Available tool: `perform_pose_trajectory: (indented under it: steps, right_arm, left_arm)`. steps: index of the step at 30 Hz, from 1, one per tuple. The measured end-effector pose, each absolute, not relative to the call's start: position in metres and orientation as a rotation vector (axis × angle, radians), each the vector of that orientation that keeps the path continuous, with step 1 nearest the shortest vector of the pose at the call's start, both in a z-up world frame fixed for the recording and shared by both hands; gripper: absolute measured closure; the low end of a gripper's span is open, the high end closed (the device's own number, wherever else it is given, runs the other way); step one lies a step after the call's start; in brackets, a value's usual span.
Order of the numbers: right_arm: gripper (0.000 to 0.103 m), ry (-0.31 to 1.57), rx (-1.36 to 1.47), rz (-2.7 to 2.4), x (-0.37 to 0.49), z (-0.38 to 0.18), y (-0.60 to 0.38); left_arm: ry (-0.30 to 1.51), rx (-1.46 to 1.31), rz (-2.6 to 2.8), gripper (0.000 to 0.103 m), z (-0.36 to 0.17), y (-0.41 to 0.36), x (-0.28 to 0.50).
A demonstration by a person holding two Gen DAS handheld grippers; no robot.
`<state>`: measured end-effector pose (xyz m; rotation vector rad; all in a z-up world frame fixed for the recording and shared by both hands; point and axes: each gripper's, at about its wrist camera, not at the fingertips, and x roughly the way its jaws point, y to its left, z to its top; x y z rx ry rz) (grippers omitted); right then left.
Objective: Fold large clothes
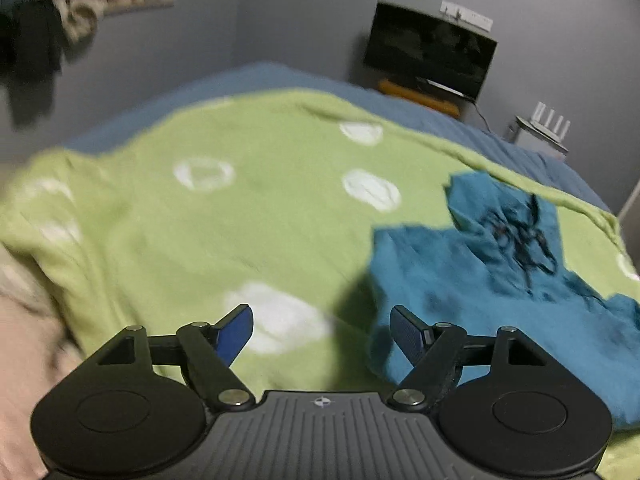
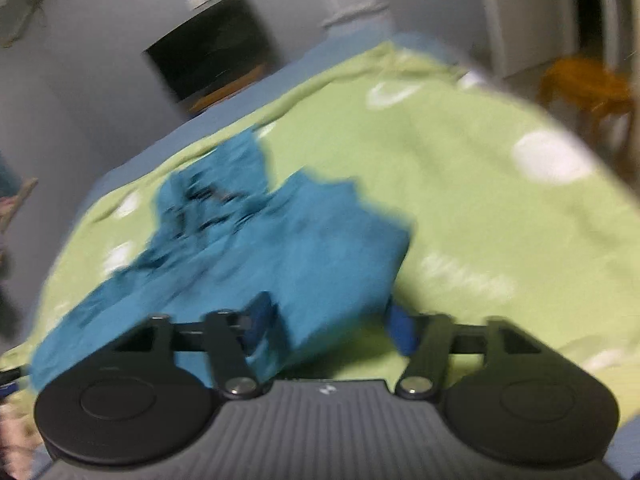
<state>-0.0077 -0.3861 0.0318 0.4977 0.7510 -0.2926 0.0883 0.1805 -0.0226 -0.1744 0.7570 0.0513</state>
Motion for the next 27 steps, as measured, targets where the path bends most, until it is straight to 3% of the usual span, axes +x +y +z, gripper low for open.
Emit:
perform_pose_trajectory:
  steps: [5, 10, 18, 22, 27]
  right_arm:
    - [0.036, 0.627, 0.374, -0.313, -0.004, 0.061, -0.388]
    - [0.036, 0.615, 0.247, -0.133, 0.049, 0.063, -0.354]
    - [0.037, 0.829, 0.154, 0.024, 0.144, -0.004, -0.285]
    - [0.037, 0.999, 0.169, 0.069, 0.141, -0.035, -0.277]
    - [0.037, 1.044, 0.198, 0.116, 0.132, -0.044, -0.282]
  left_arm:
    - [0.674, -0.091, -0.047, 0.024, 0.009, 0.155, 0.104]
    - [0.659, -0.060, -0.267, 0.024, 0.007, 0.088, 0.137]
    - [0.780, 0.028, -0.460, 0.027, -0.049, -0.016, 0.178]
    - [0.940, 0.061, -0.484, 0.032, -0.090, -0.017, 0.174]
    - [0.951, 0.058, -0.536, 0.032, -0.110, 0.001, 0.152]
